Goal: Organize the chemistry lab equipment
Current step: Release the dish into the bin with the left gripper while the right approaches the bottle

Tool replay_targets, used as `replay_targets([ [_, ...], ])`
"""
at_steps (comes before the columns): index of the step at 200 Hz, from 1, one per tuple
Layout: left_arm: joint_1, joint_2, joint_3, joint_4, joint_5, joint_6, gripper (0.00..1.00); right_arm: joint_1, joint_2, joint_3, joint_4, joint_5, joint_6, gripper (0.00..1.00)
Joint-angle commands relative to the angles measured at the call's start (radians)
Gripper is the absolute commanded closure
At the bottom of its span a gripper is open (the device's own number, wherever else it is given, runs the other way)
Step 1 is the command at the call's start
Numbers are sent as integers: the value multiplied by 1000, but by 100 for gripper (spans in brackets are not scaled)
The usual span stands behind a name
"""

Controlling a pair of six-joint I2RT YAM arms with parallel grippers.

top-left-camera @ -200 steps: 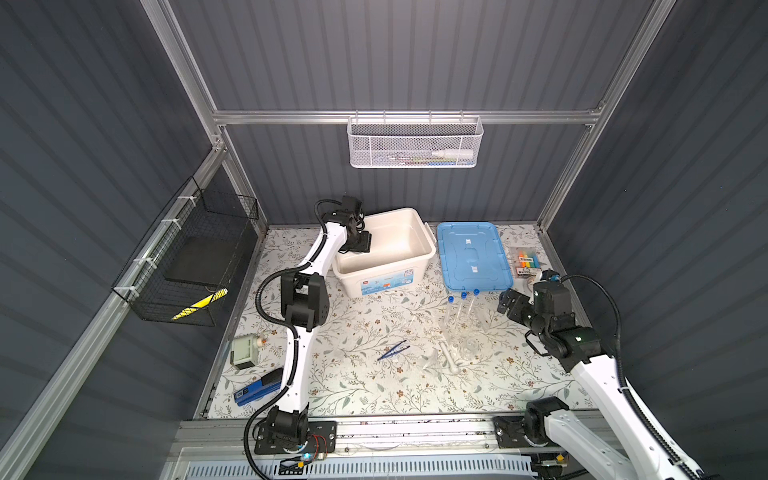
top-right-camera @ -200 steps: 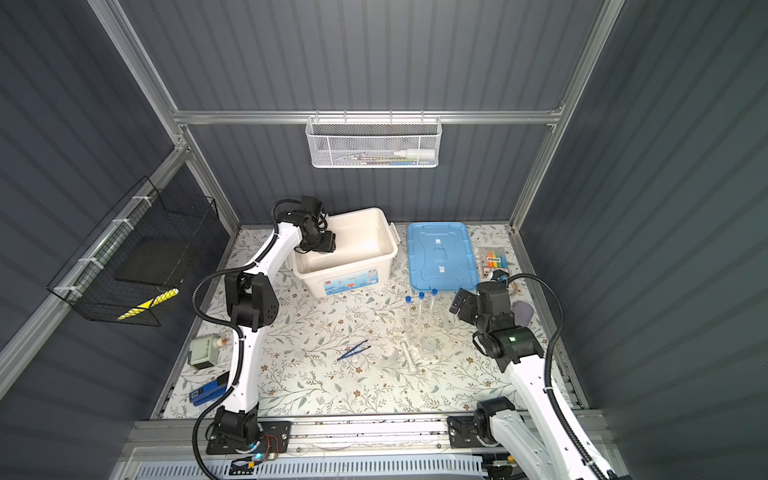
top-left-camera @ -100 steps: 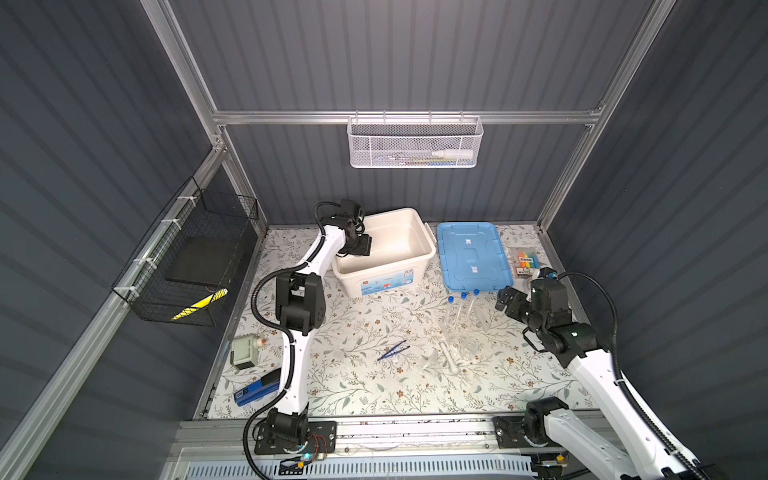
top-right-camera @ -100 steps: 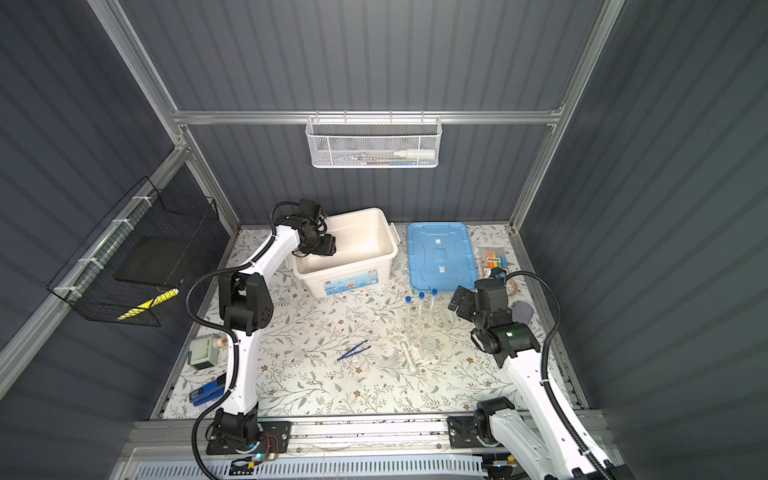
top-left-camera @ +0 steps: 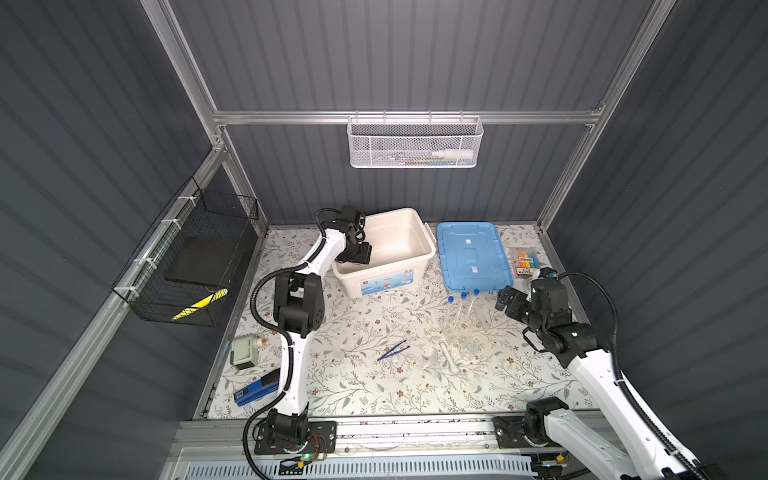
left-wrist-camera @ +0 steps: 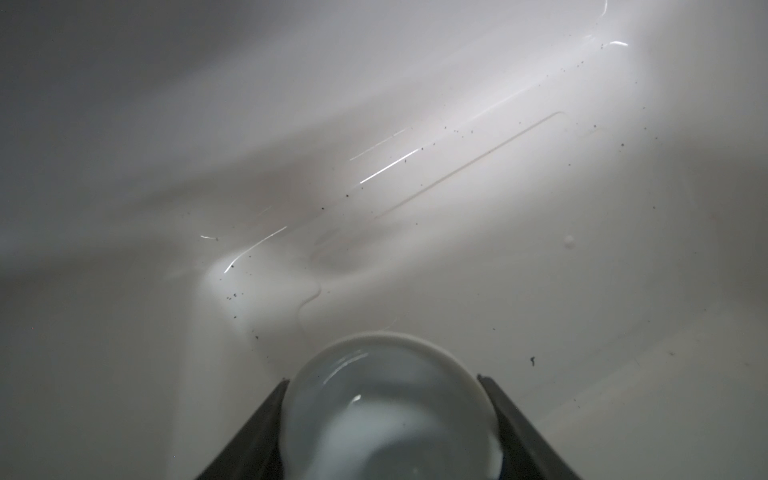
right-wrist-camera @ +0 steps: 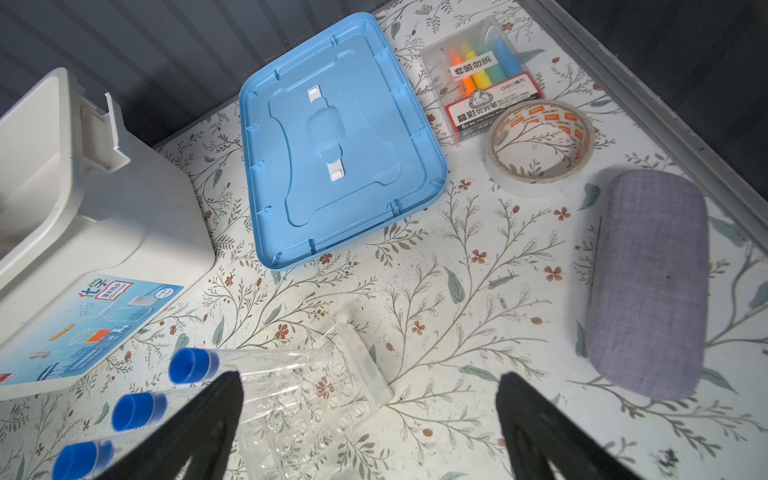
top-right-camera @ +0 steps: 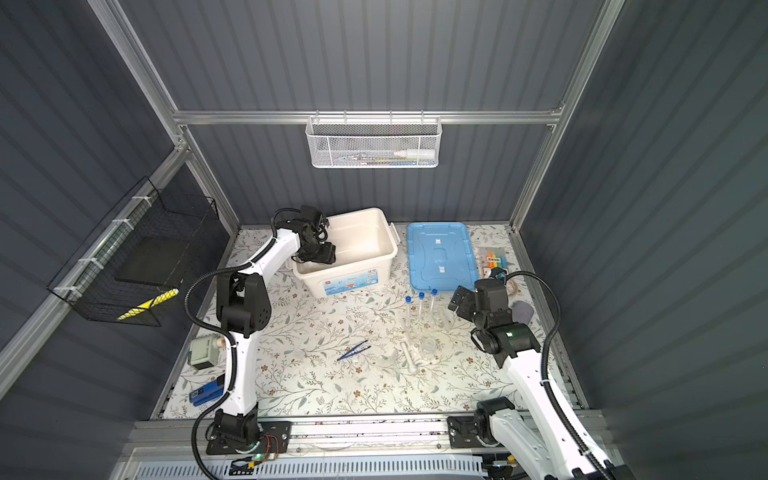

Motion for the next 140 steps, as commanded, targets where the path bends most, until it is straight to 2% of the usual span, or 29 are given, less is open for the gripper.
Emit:
replay_targets([
  [1,6,26,51,-51,2,20,50,-3,-12,29,-5,1,6,3],
  [97,7,92,103,-89,5,11,44,-3,-37,46,-64,8,0,3],
  [140,7,84,98,-95,27,12,34,-3,-55,47,-91,24,8,3],
])
